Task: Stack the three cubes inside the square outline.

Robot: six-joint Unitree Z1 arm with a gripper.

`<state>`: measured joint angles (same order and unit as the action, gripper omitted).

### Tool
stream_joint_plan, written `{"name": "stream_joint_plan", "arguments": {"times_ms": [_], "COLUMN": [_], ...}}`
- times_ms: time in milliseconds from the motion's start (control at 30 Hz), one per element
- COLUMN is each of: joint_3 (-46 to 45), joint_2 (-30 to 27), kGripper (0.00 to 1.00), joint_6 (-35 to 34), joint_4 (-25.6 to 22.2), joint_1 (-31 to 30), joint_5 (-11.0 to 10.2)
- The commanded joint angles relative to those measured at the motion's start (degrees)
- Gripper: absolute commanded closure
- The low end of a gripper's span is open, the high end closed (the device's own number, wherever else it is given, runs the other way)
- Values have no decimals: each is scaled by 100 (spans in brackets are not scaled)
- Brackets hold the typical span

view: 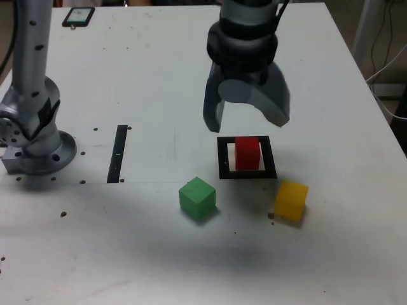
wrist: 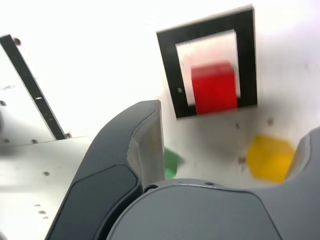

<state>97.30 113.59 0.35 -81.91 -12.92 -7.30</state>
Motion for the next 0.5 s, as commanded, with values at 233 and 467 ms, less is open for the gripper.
{"name": "stream_joint_plan", "arguments": {"times_ms": [233, 467], "joint_3": [947, 995], "joint_2": [684, 1084], "kGripper": [1, 1], "joint_6": [731, 824], "joint_4": [-127, 102], "joint_1": [-659, -712], "joint_5": [427, 489]}}
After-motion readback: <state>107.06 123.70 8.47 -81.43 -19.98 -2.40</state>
